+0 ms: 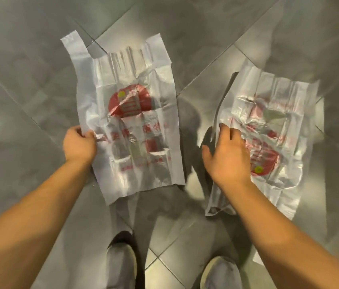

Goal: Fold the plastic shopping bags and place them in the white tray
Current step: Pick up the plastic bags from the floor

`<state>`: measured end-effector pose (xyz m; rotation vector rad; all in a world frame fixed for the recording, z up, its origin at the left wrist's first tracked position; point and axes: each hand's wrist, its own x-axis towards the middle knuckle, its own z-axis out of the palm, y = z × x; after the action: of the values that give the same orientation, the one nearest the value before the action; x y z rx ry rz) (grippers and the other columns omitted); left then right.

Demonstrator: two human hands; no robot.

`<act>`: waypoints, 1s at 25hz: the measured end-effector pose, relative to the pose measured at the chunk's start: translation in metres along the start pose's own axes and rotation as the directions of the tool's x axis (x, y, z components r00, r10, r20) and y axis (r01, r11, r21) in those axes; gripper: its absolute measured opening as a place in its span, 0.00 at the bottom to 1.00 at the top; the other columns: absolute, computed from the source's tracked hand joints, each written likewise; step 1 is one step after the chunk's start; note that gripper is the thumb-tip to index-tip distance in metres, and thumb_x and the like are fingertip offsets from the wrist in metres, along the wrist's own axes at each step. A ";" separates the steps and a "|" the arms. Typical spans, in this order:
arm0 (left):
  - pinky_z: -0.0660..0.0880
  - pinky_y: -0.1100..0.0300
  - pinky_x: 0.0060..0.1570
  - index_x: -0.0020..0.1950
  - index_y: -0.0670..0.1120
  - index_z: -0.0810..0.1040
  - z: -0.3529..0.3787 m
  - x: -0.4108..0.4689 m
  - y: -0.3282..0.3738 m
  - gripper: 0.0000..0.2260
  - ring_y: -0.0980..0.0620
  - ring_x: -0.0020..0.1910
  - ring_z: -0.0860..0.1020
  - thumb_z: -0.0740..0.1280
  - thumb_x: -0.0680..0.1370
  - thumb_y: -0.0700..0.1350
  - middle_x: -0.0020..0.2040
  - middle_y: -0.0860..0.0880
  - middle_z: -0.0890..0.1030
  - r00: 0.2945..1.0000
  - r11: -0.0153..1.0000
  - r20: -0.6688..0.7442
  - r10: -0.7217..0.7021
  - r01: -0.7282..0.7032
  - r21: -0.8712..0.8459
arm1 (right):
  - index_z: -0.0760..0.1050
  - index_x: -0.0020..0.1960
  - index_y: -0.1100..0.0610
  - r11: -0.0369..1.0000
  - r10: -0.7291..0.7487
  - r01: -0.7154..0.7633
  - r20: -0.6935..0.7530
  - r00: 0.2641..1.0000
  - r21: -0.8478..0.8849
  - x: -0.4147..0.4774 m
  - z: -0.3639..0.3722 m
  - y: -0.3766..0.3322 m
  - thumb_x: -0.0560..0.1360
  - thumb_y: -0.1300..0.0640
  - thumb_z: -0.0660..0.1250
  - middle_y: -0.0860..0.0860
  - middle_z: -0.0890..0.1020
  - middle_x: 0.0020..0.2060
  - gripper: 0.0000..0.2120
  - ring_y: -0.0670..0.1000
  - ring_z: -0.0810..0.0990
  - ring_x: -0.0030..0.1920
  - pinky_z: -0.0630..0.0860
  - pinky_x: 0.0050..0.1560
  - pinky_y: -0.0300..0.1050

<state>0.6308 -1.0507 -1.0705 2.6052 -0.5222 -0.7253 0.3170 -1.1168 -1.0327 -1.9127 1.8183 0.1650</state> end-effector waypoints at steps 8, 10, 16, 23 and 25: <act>0.72 0.69 0.44 0.51 0.45 0.73 -0.012 -0.055 0.045 0.07 0.65 0.38 0.76 0.62 0.83 0.48 0.42 0.54 0.78 0.965 0.950 -0.016 0.260 -0.259 -0.177 | 0.66 0.68 0.62 0.970 0.231 -0.210 0.205 0.951 -0.119 0.055 0.015 0.020 0.80 0.48 0.64 0.63 0.72 0.64 0.24 0.65 0.76 0.63 0.75 0.57 0.55; 0.75 0.61 0.49 0.49 0.47 0.74 -0.015 -0.062 0.054 0.09 0.57 0.43 0.79 0.65 0.82 0.52 0.44 0.51 0.80 0.948 0.928 0.007 0.319 -0.311 -0.204 | 0.69 0.65 0.62 0.980 0.189 -0.175 0.165 0.968 -0.096 0.058 0.011 0.023 0.80 0.56 0.61 0.64 0.76 0.60 0.16 0.66 0.77 0.60 0.75 0.56 0.55; 0.79 0.51 0.50 0.55 0.54 0.75 -0.081 -0.099 0.119 0.06 0.48 0.45 0.82 0.66 0.80 0.43 0.47 0.50 0.83 0.925 0.928 0.125 0.359 -0.339 -0.156 | 0.71 0.55 0.65 0.988 0.110 -0.107 -0.016 0.994 0.115 0.013 -0.084 0.006 0.79 0.58 0.61 0.67 0.80 0.46 0.10 0.69 0.80 0.48 0.77 0.47 0.56; 0.67 0.59 0.42 0.49 0.52 0.79 -0.228 -0.178 0.243 0.07 0.49 0.44 0.76 0.66 0.76 0.41 0.40 0.53 0.79 0.862 0.866 0.170 0.478 -0.494 0.071 | 0.65 0.42 0.55 0.912 0.004 0.054 -0.140 0.990 0.406 -0.068 -0.276 -0.049 0.77 0.54 0.63 0.55 0.78 0.31 0.09 0.62 0.77 0.33 0.75 0.35 0.54; 0.71 0.54 0.43 0.47 0.47 0.79 -0.272 -0.205 0.277 0.05 0.46 0.43 0.75 0.64 0.75 0.43 0.41 0.49 0.80 0.818 0.815 0.175 0.548 -0.569 0.109 | 0.65 0.44 0.53 0.876 -0.015 0.084 -0.147 0.989 0.475 -0.097 -0.331 -0.064 0.78 0.55 0.64 0.52 0.78 0.31 0.08 0.55 0.78 0.31 0.75 0.30 0.52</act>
<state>0.5490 -1.1260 -0.6458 2.3389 -1.3689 -0.6730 0.2879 -1.1706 -0.6870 -1.6388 1.6905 -0.4152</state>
